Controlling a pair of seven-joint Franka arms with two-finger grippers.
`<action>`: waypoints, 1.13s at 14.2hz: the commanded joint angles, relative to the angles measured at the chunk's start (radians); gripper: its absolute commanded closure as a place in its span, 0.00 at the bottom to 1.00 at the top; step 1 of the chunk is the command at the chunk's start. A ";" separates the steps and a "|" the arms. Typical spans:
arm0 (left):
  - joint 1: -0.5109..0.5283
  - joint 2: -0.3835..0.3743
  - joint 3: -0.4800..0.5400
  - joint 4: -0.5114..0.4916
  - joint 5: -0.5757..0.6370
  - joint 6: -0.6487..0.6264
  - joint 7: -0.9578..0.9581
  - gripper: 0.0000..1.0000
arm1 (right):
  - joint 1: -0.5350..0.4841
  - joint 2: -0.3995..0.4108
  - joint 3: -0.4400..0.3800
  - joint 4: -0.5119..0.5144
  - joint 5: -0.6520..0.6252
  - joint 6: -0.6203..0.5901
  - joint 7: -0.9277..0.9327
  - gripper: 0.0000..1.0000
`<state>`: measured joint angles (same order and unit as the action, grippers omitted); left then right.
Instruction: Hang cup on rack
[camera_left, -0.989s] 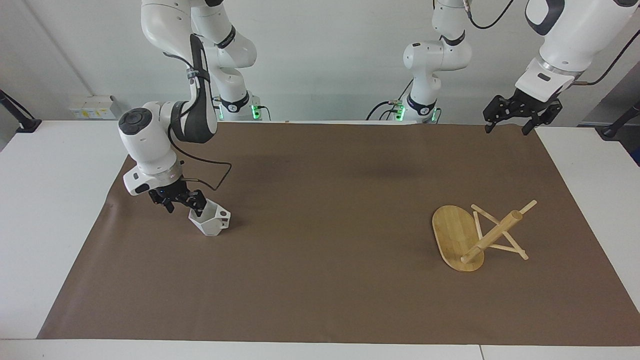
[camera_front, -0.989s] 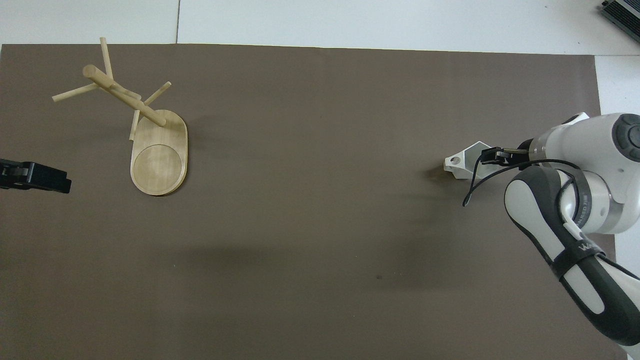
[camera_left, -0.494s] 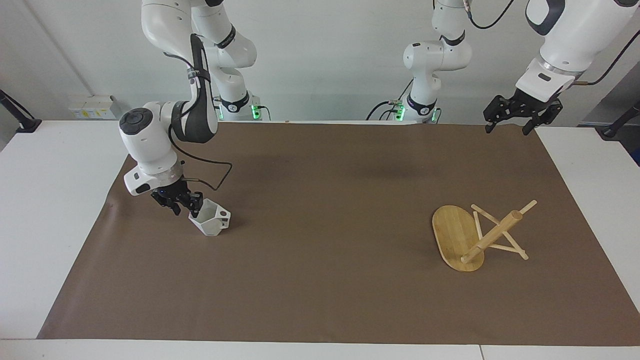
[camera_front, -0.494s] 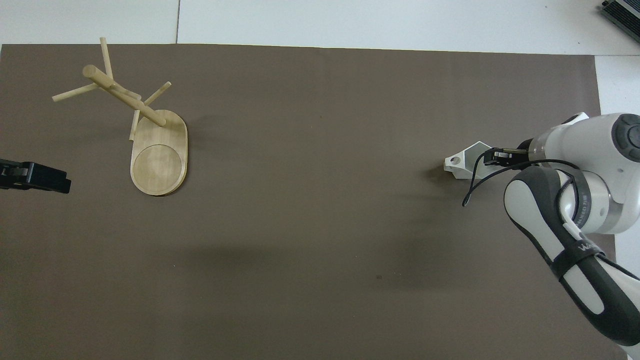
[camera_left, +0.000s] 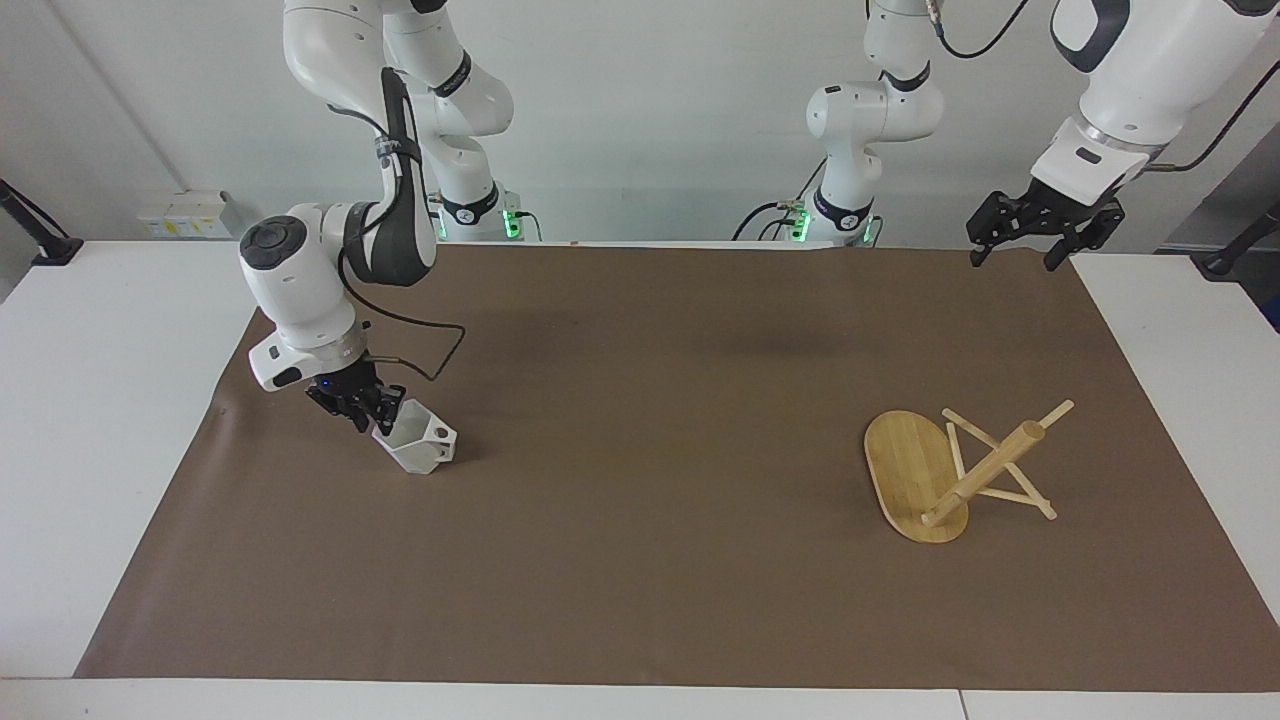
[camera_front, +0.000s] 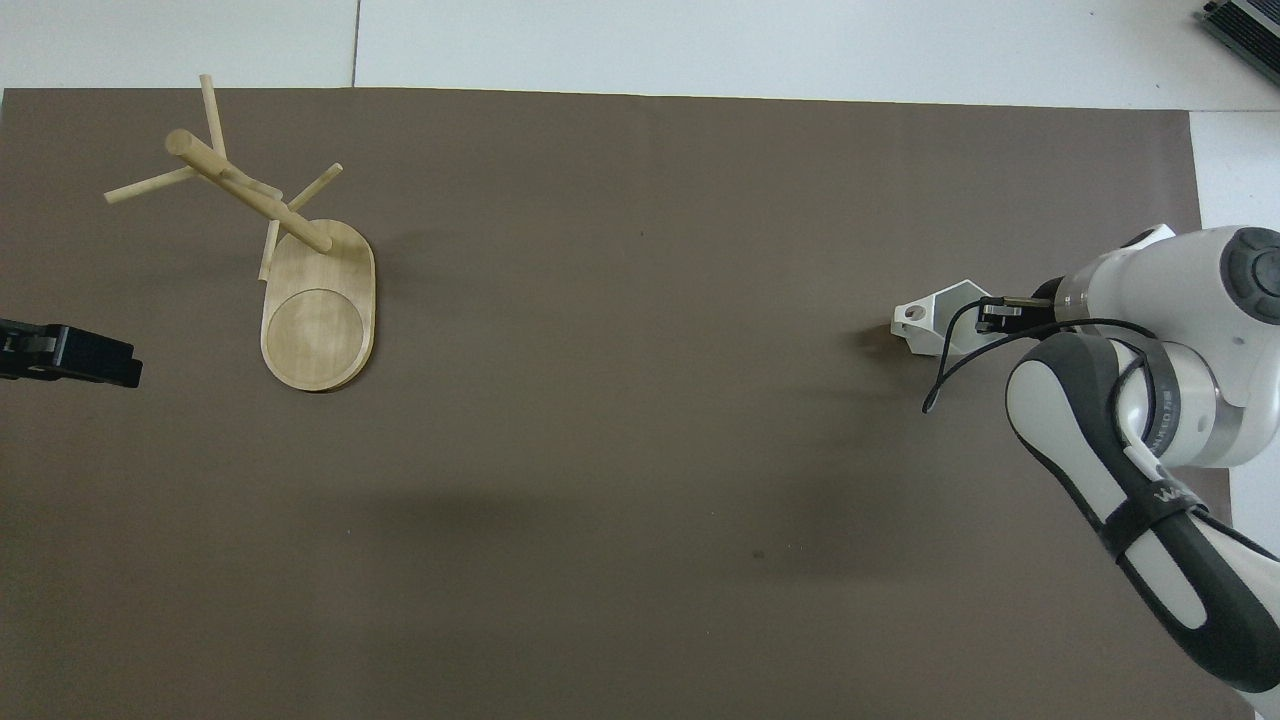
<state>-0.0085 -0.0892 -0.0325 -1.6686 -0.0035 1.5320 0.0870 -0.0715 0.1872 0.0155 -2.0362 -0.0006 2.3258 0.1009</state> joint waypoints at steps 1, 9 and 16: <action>0.007 -0.011 -0.004 -0.010 0.014 -0.010 -0.001 0.00 | -0.002 -0.002 0.006 -0.009 0.016 0.023 0.013 0.77; 0.012 -0.018 0.000 -0.011 0.014 -0.049 -0.045 0.00 | -0.002 -0.002 0.009 -0.004 0.016 0.018 0.013 1.00; -0.002 -0.046 -0.006 -0.063 0.014 -0.062 -0.171 0.00 | -0.002 0.003 0.014 0.014 0.017 -0.002 0.011 1.00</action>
<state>-0.0068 -0.0987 -0.0354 -1.6919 -0.0035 1.4799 -0.0368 -0.0697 0.1855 0.0198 -2.0332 0.0041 2.3265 0.1009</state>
